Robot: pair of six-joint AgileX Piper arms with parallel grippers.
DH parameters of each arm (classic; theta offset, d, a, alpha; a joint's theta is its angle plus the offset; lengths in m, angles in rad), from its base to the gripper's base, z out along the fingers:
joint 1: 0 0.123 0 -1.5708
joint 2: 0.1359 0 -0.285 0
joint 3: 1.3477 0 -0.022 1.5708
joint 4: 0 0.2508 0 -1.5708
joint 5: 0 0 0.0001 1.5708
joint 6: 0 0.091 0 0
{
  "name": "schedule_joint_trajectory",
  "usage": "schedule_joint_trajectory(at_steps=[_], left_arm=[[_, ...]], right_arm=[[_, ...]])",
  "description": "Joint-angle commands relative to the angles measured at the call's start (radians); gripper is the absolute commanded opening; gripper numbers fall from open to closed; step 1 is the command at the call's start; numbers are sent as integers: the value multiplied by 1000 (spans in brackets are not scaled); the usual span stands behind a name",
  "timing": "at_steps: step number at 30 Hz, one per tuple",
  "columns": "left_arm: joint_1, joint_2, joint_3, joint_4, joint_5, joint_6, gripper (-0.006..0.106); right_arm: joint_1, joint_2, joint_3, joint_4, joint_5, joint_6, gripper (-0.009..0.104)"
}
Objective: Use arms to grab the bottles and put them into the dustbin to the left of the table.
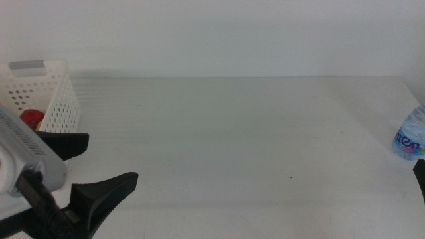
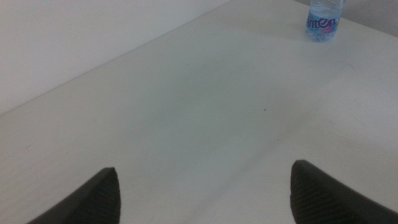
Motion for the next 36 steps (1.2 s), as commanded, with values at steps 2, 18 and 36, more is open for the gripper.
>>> schedule_joint_trajectory(at_steps=[2, 18, 36], left_arm=[[-4, 0, -24, -4, -69, -15, 90], [-4, 0, -24, -4, -69, -15, 90], [-4, 0, -24, -4, -69, -15, 90]], right_arm=[[-5, 24, -18, 33, -140, -68, 67], [-5, 383, -18, 361, -393, -352, 64], [-5, 918, -59, 528, -969, -393, 72]])
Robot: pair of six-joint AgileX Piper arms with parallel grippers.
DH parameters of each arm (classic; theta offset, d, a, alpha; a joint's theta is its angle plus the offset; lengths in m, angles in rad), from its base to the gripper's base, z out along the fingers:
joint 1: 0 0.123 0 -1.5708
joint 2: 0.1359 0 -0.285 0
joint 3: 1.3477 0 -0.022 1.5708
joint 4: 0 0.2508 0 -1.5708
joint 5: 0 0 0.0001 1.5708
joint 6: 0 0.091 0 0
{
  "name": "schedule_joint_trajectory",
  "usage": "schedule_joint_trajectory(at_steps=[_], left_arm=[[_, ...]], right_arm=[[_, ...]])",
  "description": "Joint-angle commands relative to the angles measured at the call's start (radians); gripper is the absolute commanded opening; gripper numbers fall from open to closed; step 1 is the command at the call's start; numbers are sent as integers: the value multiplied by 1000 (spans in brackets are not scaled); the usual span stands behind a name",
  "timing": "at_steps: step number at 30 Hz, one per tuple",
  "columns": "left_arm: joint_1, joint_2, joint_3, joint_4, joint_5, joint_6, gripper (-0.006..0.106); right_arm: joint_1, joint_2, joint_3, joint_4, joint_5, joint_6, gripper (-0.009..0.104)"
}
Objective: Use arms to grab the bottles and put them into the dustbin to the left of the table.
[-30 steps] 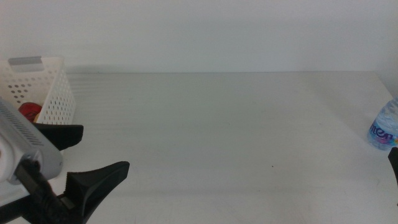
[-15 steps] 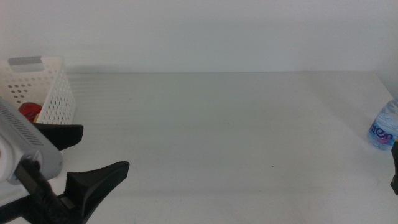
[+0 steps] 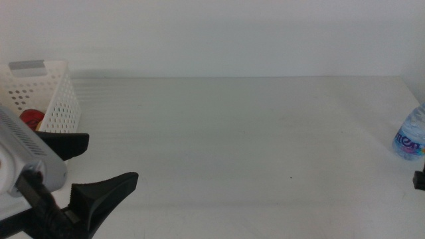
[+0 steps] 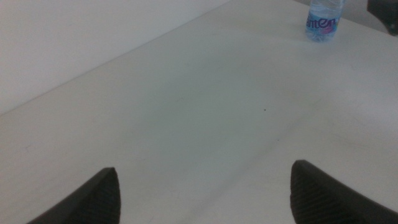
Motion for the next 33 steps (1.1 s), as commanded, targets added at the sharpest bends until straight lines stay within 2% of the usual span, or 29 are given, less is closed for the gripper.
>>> schedule_joint_trajectory(at_steps=[1, 7, 14, 19, 26, 33], left_arm=[[-4, 0, -24, -4, -69, -15, 90], [-4, 0, -24, -4, -69, -15, 90], [-4, 0, -24, -4, -69, -15, 90], [-4, 0, -24, -4, -69, -15, 90], [-4, 0, -24, -4, -69, -15, 90], [-4, 0, -24, -4, -68, -15, 90]], right_arm=[[-5, 39, -49, 19, -149, -12, 72], [-5, 150, -149, 25, -148, -13, 72], [-7, 229, -211, 113, -148, -14, 72], [-41, 252, -235, 112, -148, -17, 72], [-86, 292, -271, 77, -144, -17, 72], [-86, 304, -328, -22, -139, -17, 72]])
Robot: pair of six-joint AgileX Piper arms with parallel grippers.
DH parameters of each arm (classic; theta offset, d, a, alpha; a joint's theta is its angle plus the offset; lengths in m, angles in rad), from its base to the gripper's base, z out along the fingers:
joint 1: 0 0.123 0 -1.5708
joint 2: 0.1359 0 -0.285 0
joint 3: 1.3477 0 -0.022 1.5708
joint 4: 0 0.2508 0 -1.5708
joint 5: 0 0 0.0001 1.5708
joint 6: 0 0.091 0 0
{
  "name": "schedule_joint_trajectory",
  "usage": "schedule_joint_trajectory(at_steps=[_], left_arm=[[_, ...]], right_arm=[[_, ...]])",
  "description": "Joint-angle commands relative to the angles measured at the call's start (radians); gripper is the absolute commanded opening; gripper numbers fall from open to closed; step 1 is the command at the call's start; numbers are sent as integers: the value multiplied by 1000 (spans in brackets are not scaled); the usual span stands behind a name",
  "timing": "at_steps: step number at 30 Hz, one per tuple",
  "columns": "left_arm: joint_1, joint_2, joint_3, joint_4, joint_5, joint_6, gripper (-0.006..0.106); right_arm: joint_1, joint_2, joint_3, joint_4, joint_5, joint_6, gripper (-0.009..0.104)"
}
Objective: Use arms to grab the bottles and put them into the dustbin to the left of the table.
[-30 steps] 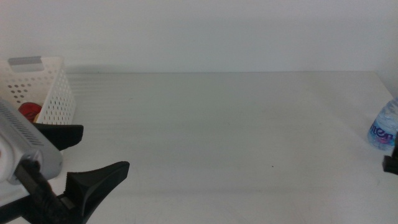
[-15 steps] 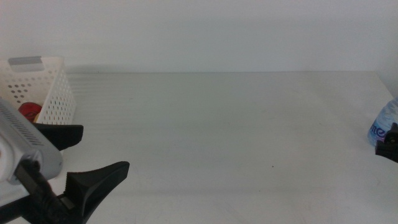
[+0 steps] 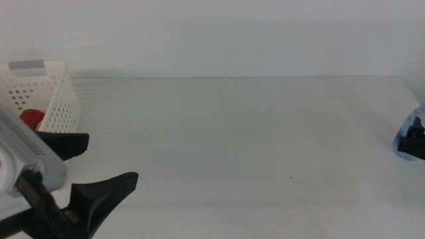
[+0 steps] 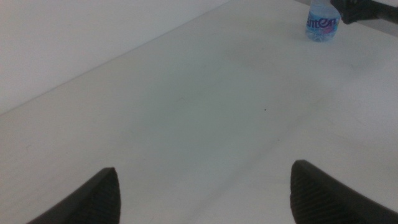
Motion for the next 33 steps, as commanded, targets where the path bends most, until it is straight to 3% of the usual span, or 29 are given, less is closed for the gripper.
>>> schedule_joint_trajectory(at_steps=[1, 18, 20, 22, 26, 27, 29, 33], left_arm=[[-4, 0, -24, -4, -68, -15, 90], [-4, 0, -24, -4, -68, -15, 90], [-4, 0, -24, -4, -68, -15, 90], [-4, 0, -24, -4, -68, -15, 90], [-4, 0, -24, -4, -68, -15, 90], [-4, 0, -24, -4, -68, -15, 90], [-4, 0, -24, -4, -68, -15, 90], [-4, 0, -24, -4, -69, -15, 90]], right_arm=[[-7, -23, -35, -36, -118, -16, 72], [-26, 202, -185, -11, -120, -31, 71], [-26, 219, -197, -9, -120, -36, 67], [-26, 226, -199, -23, -118, -51, 55], [-18, 207, -199, -78, -83, 9, 5], [-10, 191, -198, -100, -62, 29, 0], [15, 147, -202, -163, -29, 53, 0], [88, 62, -259, -378, 76, 75, 0]])
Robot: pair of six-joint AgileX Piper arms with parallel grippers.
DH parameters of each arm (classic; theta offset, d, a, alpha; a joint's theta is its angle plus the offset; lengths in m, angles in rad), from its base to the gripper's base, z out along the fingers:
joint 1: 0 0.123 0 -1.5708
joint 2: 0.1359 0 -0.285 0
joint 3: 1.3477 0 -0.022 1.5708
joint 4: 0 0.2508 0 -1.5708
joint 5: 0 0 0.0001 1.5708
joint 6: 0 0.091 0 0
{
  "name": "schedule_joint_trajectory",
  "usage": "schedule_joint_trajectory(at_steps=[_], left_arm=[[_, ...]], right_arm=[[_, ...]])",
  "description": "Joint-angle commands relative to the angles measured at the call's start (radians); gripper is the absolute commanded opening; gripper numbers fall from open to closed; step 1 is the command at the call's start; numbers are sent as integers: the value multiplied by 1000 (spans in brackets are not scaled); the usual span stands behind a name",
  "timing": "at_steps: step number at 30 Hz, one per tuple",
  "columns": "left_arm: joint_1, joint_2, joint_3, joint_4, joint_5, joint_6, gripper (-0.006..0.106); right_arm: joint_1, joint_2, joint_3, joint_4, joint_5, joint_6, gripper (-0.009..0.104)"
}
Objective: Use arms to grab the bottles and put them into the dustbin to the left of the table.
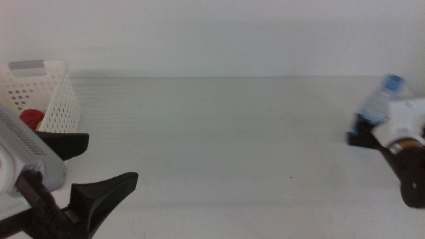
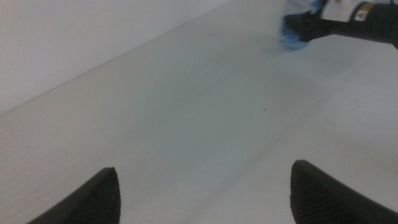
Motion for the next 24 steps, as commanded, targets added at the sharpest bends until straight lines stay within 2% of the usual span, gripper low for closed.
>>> schedule_joint_trajectory(at_steps=[1, 5, 9, 11, 18, 24], left_arm=[[-4, 0, -24, -4, -69, -15, 90], [-4, 0, -24, -4, -69, -15, 90], [-4, 0, -24, -4, -68, -15, 90], [-4, 0, -24, -4, -68, -15, 90], [-4, 0, -24, -4, -68, -15, 90], [-4, 0, -24, -4, -68, -15, 90]], right_arm=[[54, -108, -77, -180, -47, 24, 0], [168, -148, -217, -345, 142, 167, 0], [294, -135, -351, -509, 216, 327, 0], [355, -115, -409, -563, 233, 399, 0], [496, 3, -576, -642, 266, 490, 0], [557, 91, -596, -652, 261, 489, 0]])
